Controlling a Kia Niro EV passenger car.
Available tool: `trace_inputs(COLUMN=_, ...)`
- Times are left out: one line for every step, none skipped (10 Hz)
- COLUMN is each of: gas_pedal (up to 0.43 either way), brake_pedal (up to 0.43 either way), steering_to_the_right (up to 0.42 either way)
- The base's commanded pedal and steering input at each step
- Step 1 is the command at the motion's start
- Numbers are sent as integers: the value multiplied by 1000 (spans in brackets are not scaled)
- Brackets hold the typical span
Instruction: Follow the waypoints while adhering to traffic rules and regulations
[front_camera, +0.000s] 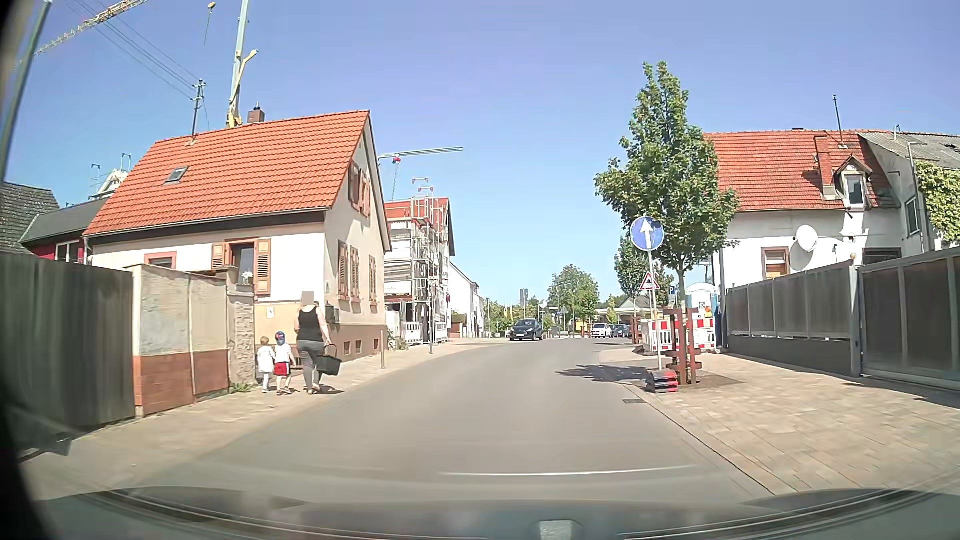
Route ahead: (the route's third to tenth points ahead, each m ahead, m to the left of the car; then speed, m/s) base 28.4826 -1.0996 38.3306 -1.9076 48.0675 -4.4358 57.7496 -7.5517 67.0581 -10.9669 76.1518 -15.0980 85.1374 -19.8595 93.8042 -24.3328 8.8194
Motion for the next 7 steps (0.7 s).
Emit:
trace_inputs(gas_pedal=98, brake_pedal=30, steering_to_the_right=20)
trace_inputs(gas_pedal=98, brake_pedal=30, steering_to_the_right=20)
trace_inputs(gas_pedal=98, brake_pedal=30, steering_to_the_right=22)
trace_inputs(gas_pedal=98, brake_pedal=24, steering_to_the_right=25)
trace_inputs(gas_pedal=98, brake_pedal=30, steering_to_the_right=27)
trace_inputs(gas_pedal=98, brake_pedal=30, steering_to_the_right=29)
trace_inputs(gas_pedal=98, brake_pedal=30, steering_to_the_right=30)
